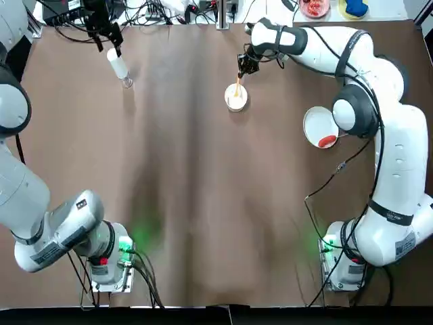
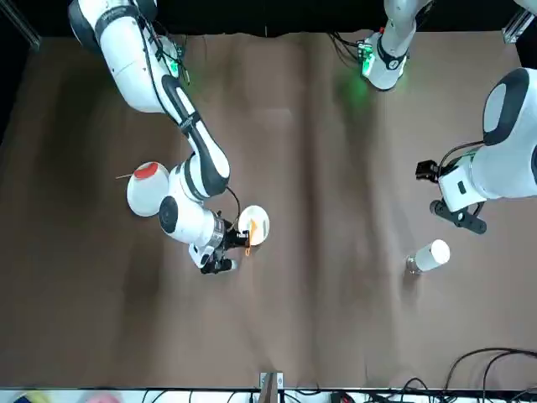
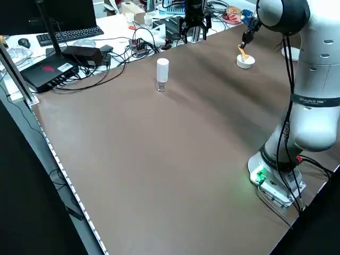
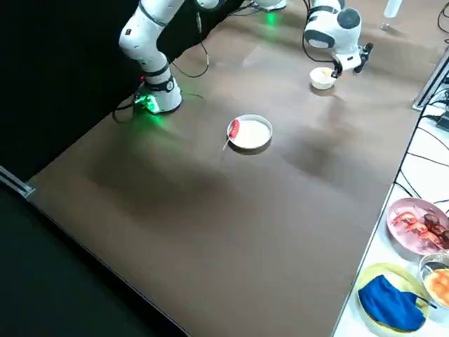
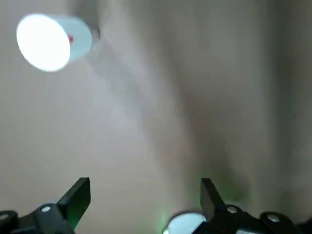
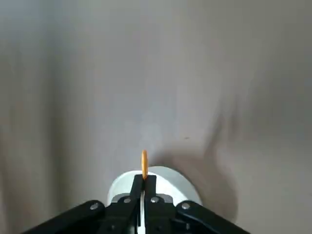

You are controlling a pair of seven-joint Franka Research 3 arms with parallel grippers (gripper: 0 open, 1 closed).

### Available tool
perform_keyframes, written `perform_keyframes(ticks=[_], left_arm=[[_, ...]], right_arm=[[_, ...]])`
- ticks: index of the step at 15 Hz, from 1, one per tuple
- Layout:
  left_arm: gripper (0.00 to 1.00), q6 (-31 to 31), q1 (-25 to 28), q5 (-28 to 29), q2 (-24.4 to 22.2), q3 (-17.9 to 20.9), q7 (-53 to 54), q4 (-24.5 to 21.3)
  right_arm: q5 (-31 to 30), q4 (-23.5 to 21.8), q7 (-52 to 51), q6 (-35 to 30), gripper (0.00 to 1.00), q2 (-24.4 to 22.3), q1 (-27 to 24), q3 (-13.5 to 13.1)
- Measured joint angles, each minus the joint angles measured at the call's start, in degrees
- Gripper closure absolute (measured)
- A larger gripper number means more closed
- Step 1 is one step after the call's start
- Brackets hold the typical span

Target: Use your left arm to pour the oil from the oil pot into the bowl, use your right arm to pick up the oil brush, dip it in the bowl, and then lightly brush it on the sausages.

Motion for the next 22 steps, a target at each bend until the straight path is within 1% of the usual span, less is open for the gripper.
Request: perform_keyframes(ticks=[1,3,5,8,11,13,15,16,17,18,19,22], left_arm=[[0.00,-1.4,0.4,0.0,0.0,0.0,-0.3,0.1],[0.00,-1.9,0.6,0.1,0.0,0.1,-0.9,0.9],[0.00,-1.5,1.1,0.3,0.0,0.5,-4.0,2.0],[0.00,0.2,1.5,0.3,0.0,0.7,-8.7,2.5],[0.00,2.7,0.3,2.0,0.0,0.7,-15.3,2.5],[0.00,3.3,-0.4,2.4,0.0,0.6,-18.8,2.5],[0.00,3.5,-0.7,2.5,0.0,0.7,-21.2,2.7],[0.00,3.6,-1.1,2.5,-0.2,1.4,-21.6,3.0],[0.00,3.6,-3.4,2.4,-1.0,4.7,-21.6,3.3],[0.00,3.6,-8.0,1.1,-2.1,10.6,-21.6,3.7],[0.00,3.6,-13.5,-1.5,-3.5,17.3,-21.6,3.9],[0.00,3.5,-30.5,-12.8,-9.1,38.3,-21.5,4.1]], right_arm=[[1.0,0.2,0.4,0.0,0.96,-0.6,0.0,0.0],[2.4,0.4,0.9,-0.4,0.96,-2.1,-0.2,0.0],[3.1,0.7,1.5,-7.7,0.96,-5.7,-3.1,-0.3],[7.1,1.0,1.8,-18.8,0.96,-11.2,-10.8,-0.7],[8.0,0.8,1.9,-28.0,0.96,-15.3,-20.0,-1.0],[7.8,0.1,1.1,-31.7,0.96,-15.8,-25.3,-1.1],[6.7,-2.4,-3.6,-33.6,0.96,-15.7,-29.3,-1.1],[5.0,-4.3,-7.2,-34.4,0.96,-15.6,-31.1,-1.2],[2.7,-6.1,-11.1,-34.7,0.96,-15.6,-32.9,-1.3],[0.6,-7.7,-15.3,-34.9,0.96,-15.7,-34.7,-1.3],[-0.8,-9.4,-19.9,-35.2,0.96,-15.8,-36.5,-1.4],[-3.1,-14.7,-31.1,-35.4,0.96,-16.5,-40.8,-1.4]])
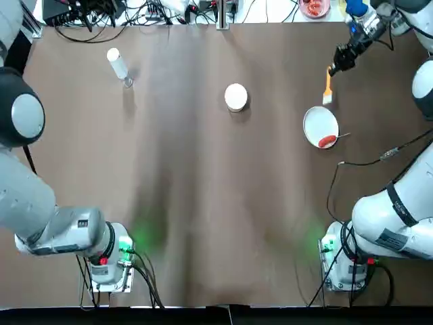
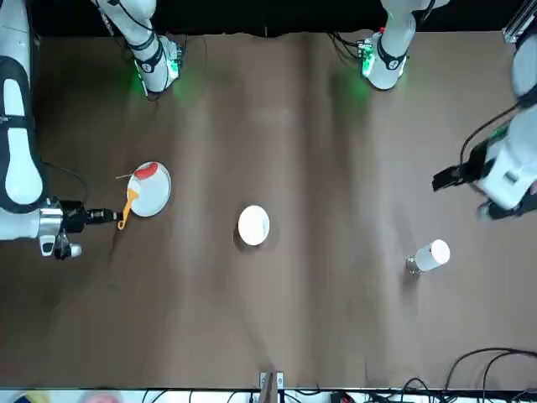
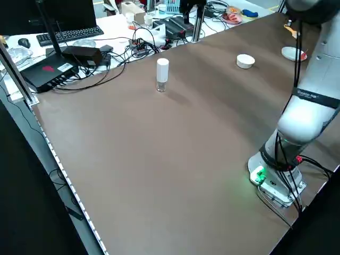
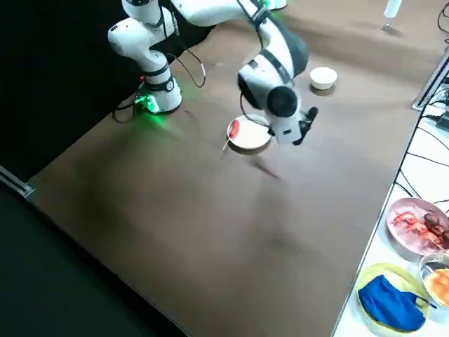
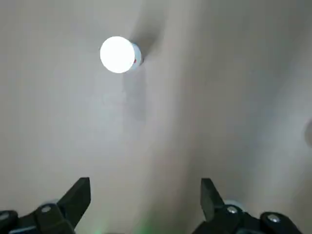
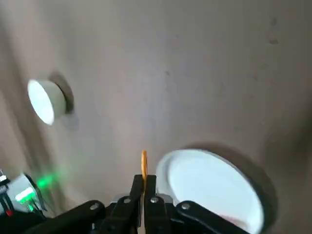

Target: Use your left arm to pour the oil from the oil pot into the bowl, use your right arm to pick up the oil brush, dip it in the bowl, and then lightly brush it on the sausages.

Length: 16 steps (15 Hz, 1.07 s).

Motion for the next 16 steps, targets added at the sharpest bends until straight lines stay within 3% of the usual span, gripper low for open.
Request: perform_keyframes(ticks=[1,2,3,6,9,16], left_arm=[[0.00,-0.7,-4.2,-2.1,-1.9,5.7,0.6,0.0],[0.00,-2.0,-6.6,-2.9,-3.4,8.9,1.5,-0.2],[0.00,-2.9,-7.2,-2.9,-4.6,9.7,1.9,-0.7],[0.00,0.1,-7.9,-2.9,-8.5,8.8,4.1,-8.0],[0.00,1.6,-8.5,-2.9,-9.5,8.4,5.9,-10.4],[0.00,2.1,-8.7,0.4,-9.5,8.4,11.4,-10.7]], right_arm=[[-0.2,-1.8,-2.2,0.1,0.96,-0.3,-0.7,0.0],[-0.4,-3.6,-3.4,0.7,0.96,-0.7,-0.9,0.0],[-0.7,-5.5,-4.2,2.2,0.96,-1.1,-0.8,0.2],[-1.5,-14.2,-6.4,9.4,0.96,-4.1,0.2,0.9],[-1.6,-19.4,-7.0,15.1,0.96,-5.8,0.7,1.2],[-1.6,-21.3,-10.4,17.4,0.96,-6.1,0.6,1.1]])
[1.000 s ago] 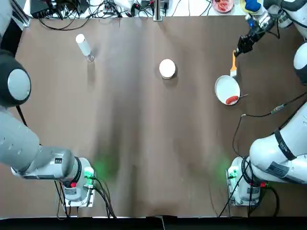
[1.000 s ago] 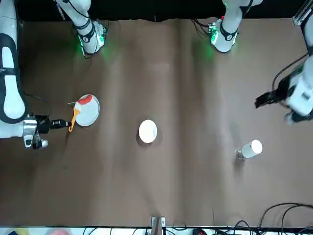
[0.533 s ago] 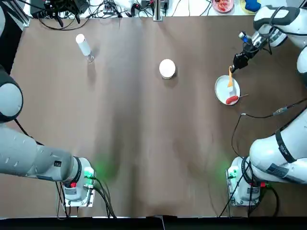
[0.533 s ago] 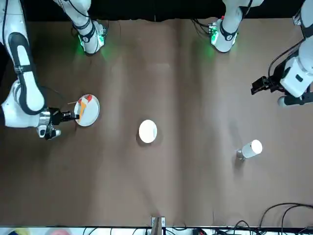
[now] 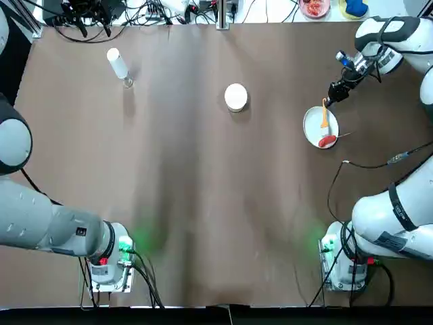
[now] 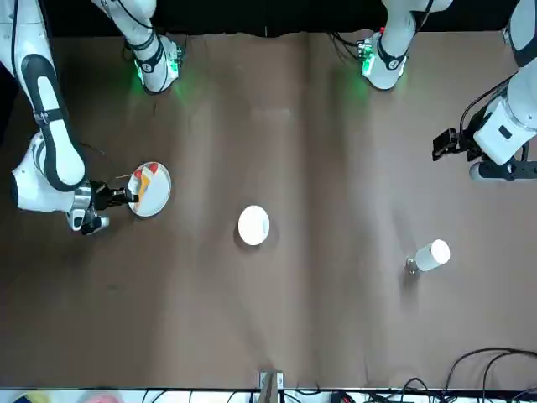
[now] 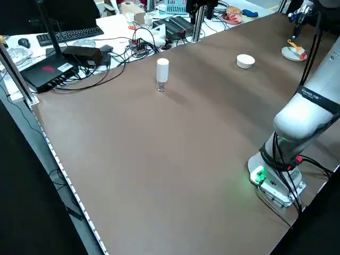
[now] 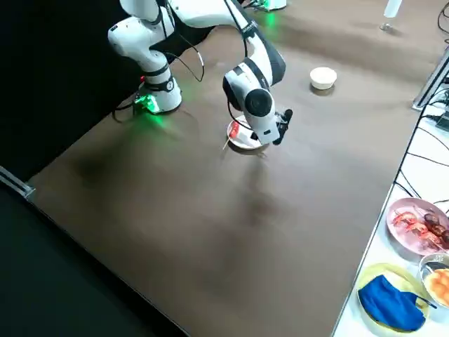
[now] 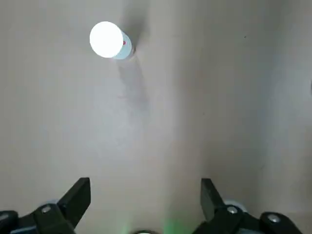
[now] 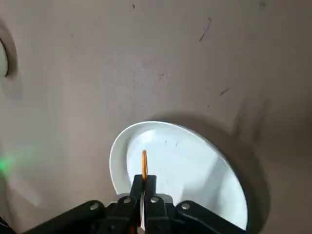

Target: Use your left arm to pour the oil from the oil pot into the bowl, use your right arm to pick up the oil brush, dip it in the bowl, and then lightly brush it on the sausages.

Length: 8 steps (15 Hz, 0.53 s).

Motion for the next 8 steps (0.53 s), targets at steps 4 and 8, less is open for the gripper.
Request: perform_keyframes(ticks=[4,8], left_arm=[[0.00,0.5,-0.1,0.0,0.7,-0.1,0.0,1.7],[0.00,0.5,-0.1,-0.7,2.5,-0.1,-0.9,3.1]], right_arm=[[0.0,-1.6,-1.9,2.1,0.96,0.0,-0.1,-0.1],[0.0,-1.9,-4.3,2.3,0.96,0.0,-0.7,-0.2]])
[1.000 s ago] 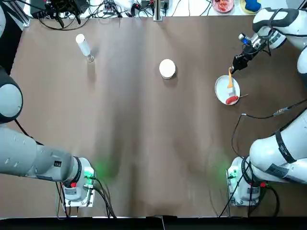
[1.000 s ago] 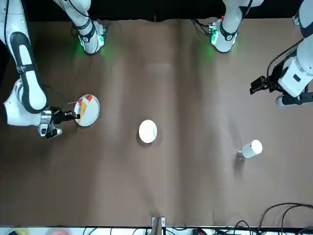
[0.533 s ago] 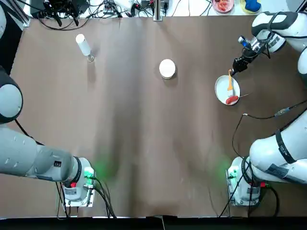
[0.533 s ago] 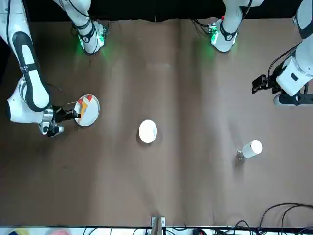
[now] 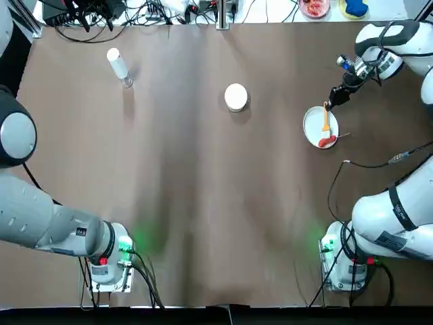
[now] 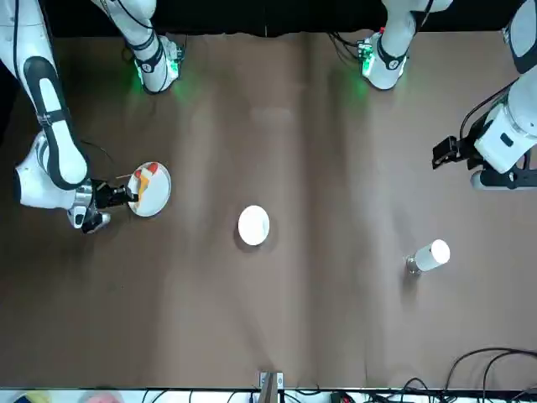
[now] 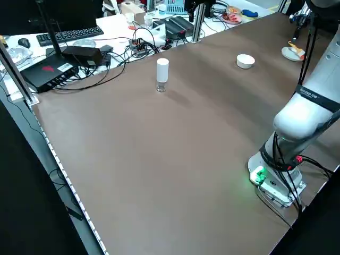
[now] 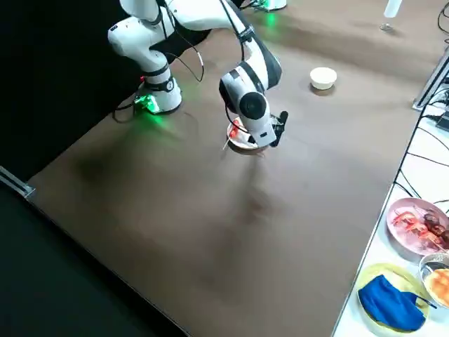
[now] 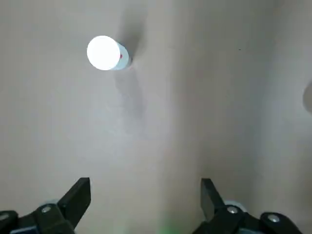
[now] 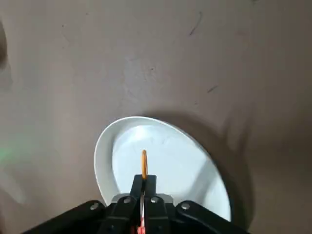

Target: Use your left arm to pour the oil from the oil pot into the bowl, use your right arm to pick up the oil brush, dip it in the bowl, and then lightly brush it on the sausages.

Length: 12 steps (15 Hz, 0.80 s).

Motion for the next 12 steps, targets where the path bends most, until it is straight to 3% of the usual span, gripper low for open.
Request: perform_keyframes(ticks=[8,12], left_arm=[[0.00,0.0,-0.1,-1.3,0.8,-0.1,-2.2,0.4],[0.00,0.0,-0.1,-1.3,0.8,-0.1,-2.2,0.4]], right_arm=[[-0.7,1.0,-11.5,3.1,0.96,-0.1,-4.6,-0.5],[-2.6,3.7,-11.6,-0.2,0.96,-0.7,-3.7,0.1]])
